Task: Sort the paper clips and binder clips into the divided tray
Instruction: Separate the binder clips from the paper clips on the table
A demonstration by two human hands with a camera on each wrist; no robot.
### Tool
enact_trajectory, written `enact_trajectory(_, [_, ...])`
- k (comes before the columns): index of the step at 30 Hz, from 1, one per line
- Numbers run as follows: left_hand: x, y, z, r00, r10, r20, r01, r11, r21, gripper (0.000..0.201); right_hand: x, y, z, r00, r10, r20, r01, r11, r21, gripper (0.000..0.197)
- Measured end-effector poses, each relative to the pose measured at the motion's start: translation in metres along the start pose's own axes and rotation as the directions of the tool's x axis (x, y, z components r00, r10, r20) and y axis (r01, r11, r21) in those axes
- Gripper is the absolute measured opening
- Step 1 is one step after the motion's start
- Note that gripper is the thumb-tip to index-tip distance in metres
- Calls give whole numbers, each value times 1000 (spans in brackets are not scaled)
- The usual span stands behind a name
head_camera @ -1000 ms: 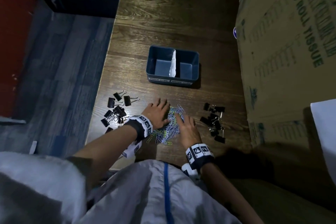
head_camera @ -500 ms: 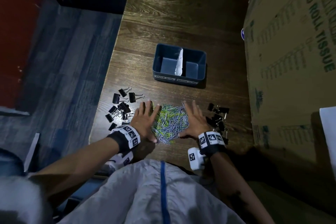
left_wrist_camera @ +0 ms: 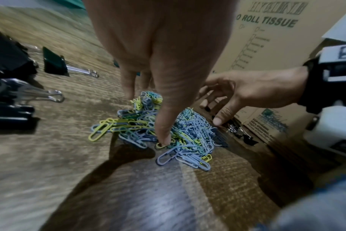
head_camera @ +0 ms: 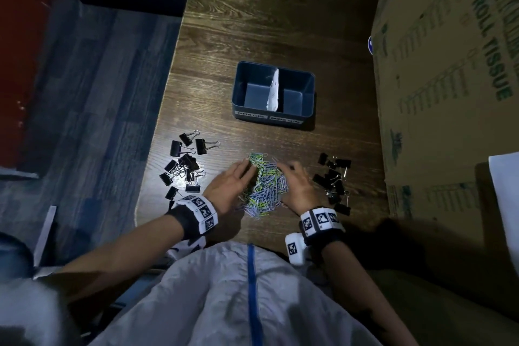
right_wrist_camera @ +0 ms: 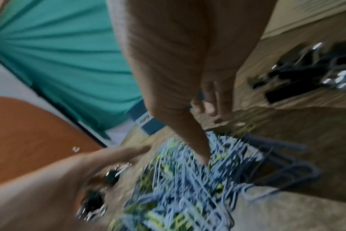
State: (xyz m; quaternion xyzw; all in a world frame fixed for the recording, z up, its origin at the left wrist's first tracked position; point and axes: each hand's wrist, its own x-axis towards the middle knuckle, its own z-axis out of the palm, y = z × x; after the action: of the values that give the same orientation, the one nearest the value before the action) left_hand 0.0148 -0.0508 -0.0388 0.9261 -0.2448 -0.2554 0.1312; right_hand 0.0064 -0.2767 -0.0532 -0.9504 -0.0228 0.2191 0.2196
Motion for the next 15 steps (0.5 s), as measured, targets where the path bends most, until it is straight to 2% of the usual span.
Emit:
enact_trajectory(1, [-6,-2,-1,999,-27,-32,26,999,-20,105,-3,6,-3,999,35,-31,-35,999,-3,93])
enact_trajectory(3, [-16,-8,-3,987,-156,-41,147,974,-171,98,-8,12,-8,991,126,-40,-127,992,-15,79])
enact_trajectory(6, [-17,-15,-2,951,-305,57,309,910,-276,87,-10,9,-2,964,258,60,-256,966,-36,75])
enact_trajectory(8, [-12,-12,1,946,-313,82,323,896,-305,84,-8,1,9,964,256,67,-257,966,9,77])
enact_trajectory(11, [-4,-5,4,962,-263,70,269,886,-378,84,-5,-7,16,981,193,22,-194,976,99,70])
enact_trajectory(15, [2,-9,-4,967,-243,76,253,888,-384,83,-1,-2,3,973,221,-66,-208,964,164,63])
